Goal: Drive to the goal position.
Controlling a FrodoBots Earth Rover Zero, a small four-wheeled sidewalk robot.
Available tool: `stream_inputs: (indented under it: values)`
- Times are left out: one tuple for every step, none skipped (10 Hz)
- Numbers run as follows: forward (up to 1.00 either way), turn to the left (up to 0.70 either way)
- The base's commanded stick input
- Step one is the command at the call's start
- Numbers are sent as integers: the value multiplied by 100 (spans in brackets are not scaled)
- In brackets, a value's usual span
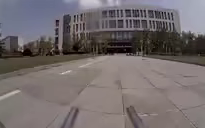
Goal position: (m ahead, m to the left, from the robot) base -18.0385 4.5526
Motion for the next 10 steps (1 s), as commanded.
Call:
stream_inputs:
  values:
    - [100,2]
    - [100,2]
    - [100,2]
    - [100,2]
    - [100,2]
    - [100,2]
    - [100,2]
    - [100,2]
    - [100,2]
    - [100,2]
